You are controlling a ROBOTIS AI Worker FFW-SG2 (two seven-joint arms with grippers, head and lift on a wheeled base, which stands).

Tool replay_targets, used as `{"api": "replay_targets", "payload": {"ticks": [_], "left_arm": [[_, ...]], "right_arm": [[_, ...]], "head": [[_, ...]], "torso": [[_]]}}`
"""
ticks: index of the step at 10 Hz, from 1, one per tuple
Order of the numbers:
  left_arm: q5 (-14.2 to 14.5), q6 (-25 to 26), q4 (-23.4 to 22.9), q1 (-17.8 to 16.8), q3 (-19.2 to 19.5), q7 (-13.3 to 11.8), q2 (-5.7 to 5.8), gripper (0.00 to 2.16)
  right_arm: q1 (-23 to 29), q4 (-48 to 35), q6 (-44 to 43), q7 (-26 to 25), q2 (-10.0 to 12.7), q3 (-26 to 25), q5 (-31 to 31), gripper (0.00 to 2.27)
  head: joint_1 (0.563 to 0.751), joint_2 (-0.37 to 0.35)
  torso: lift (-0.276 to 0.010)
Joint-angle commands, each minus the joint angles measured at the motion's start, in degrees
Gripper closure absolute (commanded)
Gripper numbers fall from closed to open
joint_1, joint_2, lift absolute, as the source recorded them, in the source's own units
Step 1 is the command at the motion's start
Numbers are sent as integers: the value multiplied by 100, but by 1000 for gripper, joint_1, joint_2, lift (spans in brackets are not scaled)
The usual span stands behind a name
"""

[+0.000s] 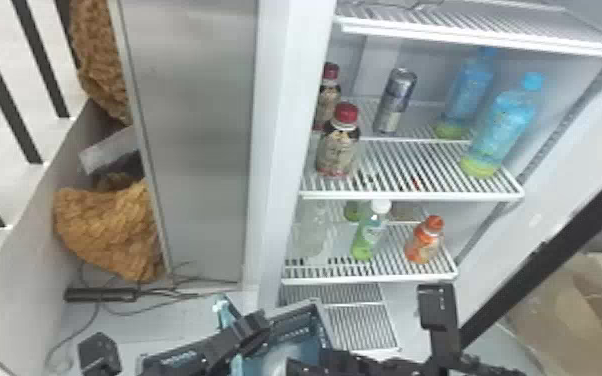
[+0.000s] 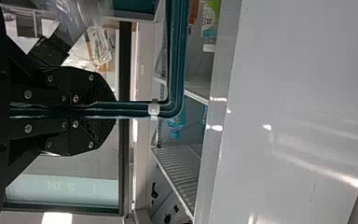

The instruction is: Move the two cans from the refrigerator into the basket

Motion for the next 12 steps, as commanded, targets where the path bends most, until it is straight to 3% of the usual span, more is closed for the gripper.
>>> {"api": "replay_targets", "payload": {"ticks": [1, 4, 8, 12], "left_arm": [[0, 0, 0, 0, 0, 0, 0, 1191], [11, 0, 0, -14, 0, 0, 0, 1191], [11, -14, 0, -28, 11, -9, 0, 1191], [11, -28, 0, -42, 11, -9, 9, 1191]], "right_arm": [[-13, -37, -114, -4, -3, -8, 18, 386], [127, -291, -1155, -13, 6, -328, 109, 378], [409, -769, -2463, -224, 68, -831, 395, 375], [367, -178, -3869, -250, 138, -1379, 418, 317]], "head": [[695, -190], [695, -199], [695, -268], [695, -350]], "torso": [[-31], [-31], [-31], [-31]]}}
